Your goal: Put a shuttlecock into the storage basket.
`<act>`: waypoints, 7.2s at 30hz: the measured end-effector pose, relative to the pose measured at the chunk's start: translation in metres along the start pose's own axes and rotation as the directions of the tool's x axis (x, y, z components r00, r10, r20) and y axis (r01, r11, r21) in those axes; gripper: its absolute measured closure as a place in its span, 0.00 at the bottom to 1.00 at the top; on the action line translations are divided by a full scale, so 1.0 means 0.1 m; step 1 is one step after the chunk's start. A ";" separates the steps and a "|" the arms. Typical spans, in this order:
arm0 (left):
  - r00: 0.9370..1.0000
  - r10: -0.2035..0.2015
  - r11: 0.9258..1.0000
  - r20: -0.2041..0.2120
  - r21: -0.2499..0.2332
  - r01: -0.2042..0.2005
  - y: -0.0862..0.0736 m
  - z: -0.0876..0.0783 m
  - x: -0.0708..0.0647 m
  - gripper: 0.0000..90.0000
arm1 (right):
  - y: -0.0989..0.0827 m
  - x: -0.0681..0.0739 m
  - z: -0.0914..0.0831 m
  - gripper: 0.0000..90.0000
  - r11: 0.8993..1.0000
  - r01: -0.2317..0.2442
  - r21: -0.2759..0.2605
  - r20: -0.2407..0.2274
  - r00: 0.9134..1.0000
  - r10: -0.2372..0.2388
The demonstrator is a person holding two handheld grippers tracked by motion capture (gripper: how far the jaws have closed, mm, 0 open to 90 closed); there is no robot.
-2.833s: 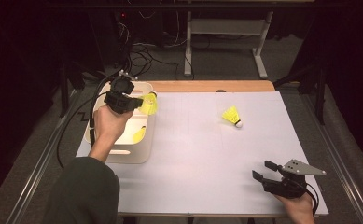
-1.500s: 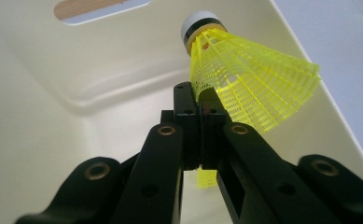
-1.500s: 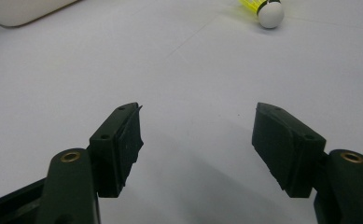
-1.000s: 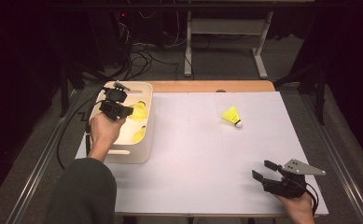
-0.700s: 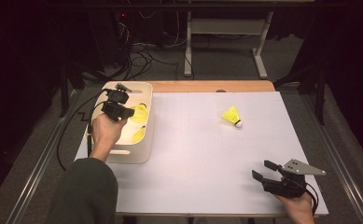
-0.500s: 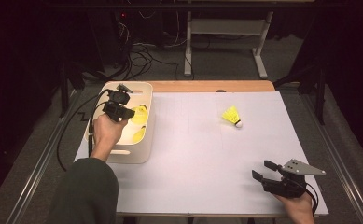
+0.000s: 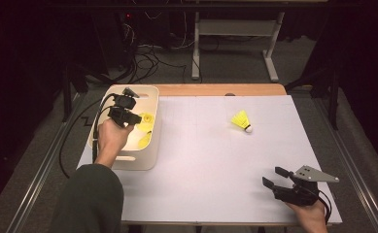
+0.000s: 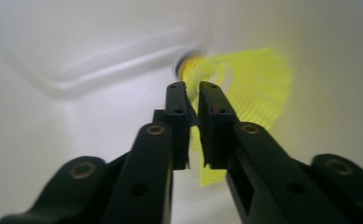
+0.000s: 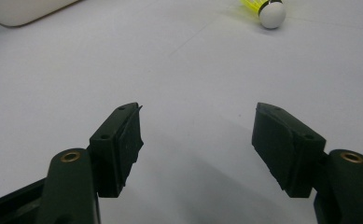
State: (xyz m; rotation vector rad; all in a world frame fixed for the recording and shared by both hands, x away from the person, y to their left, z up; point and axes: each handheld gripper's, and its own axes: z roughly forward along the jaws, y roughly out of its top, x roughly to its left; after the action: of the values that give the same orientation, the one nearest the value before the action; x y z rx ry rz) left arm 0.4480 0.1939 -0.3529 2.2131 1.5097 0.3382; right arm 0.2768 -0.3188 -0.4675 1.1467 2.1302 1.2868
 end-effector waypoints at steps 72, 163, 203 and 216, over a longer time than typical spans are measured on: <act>0.989 0.119 0.978 0.092 -0.185 -0.100 0.05 -0.40 -0.46 0.48 | 0.00 0.00 -0.02 0.37 1.000 0.001 -0.008 0.002 1.000 -0.001; 0.947 0.255 0.947 0.196 -0.251 -0.203 0.04 -0.16 -1.21 0.46 | 0.00 -0.02 -0.03 0.38 1.000 -0.009 -0.018 0.001 1.000 0.009; 0.940 0.282 0.941 0.194 -0.248 -0.231 -0.12 0.25 -1.50 0.46 | 0.00 -0.03 -0.02 0.38 1.000 -0.014 -0.013 0.005 1.000 0.014; 0.937 0.255 0.952 0.241 -0.235 -0.198 -0.20 0.46 -1.44 0.45 | 0.02 -0.04 -0.01 0.37 1.000 -0.017 -0.014 0.017 1.000 0.017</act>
State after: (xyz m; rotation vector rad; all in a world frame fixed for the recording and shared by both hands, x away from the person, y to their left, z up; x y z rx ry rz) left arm 0.3972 0.0567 -0.3969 2.1671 1.0297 0.2410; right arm 0.2797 -0.3218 -0.4653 1.1689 2.1006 1.2922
